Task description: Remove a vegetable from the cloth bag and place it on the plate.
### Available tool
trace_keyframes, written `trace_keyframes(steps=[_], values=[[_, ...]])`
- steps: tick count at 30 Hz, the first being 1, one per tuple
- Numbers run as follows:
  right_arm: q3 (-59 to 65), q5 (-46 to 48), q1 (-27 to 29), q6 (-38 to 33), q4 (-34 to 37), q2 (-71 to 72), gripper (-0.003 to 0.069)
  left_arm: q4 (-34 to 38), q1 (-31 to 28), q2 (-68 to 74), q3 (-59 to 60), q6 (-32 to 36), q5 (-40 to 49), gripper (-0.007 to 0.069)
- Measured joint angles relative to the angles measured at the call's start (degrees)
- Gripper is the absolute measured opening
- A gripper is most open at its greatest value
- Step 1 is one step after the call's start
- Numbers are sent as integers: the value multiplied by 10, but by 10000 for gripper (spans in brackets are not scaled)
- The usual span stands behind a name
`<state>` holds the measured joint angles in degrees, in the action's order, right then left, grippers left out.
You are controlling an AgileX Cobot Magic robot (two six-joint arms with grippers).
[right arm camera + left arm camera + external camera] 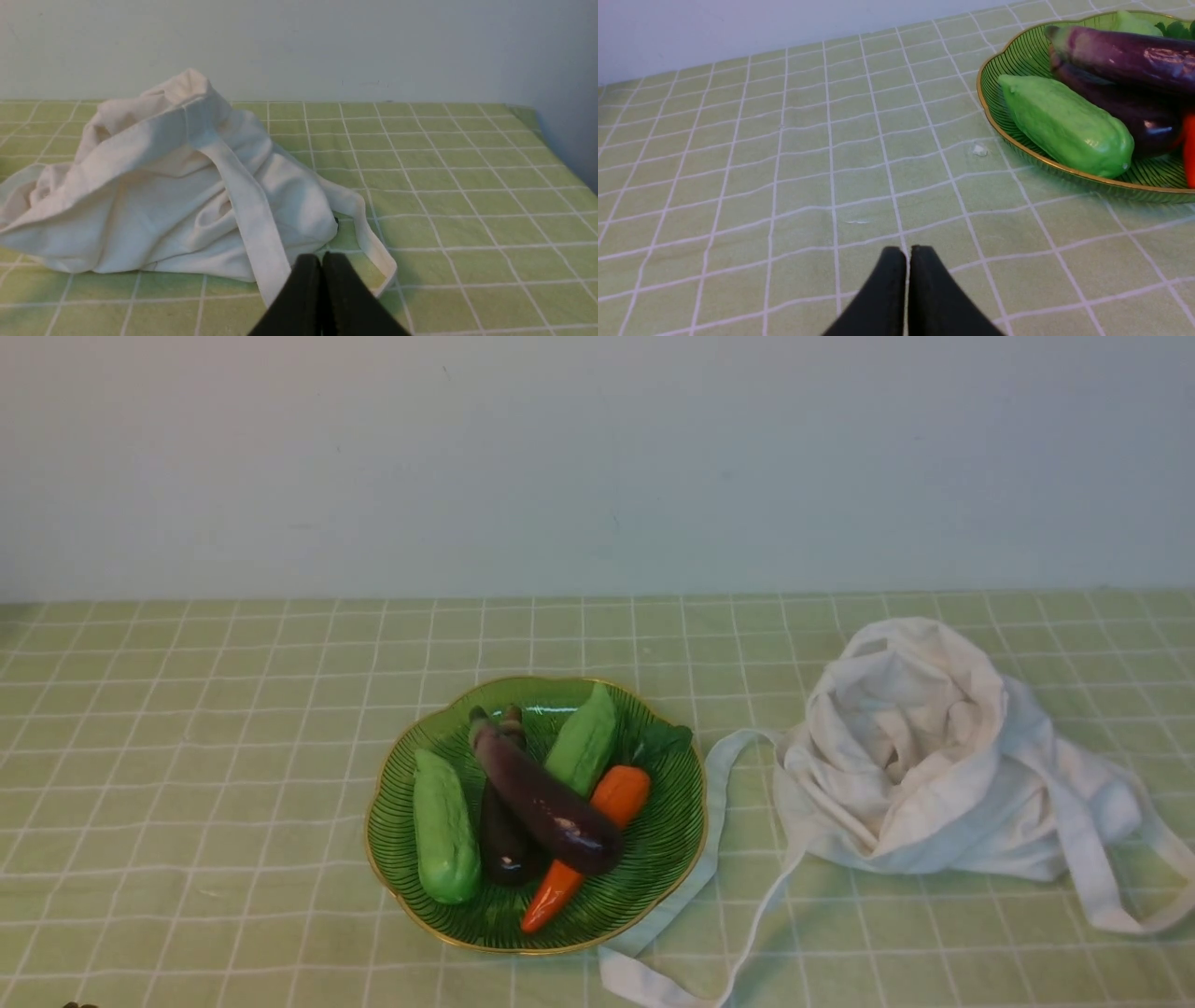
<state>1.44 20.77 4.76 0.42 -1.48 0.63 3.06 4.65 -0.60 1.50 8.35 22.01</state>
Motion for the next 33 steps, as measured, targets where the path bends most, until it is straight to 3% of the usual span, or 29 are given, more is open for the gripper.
trace_keyframes(steps=[33], values=[[-1,5,-25,3,9,0,-15,0,0,0,0,0,0,-5]])
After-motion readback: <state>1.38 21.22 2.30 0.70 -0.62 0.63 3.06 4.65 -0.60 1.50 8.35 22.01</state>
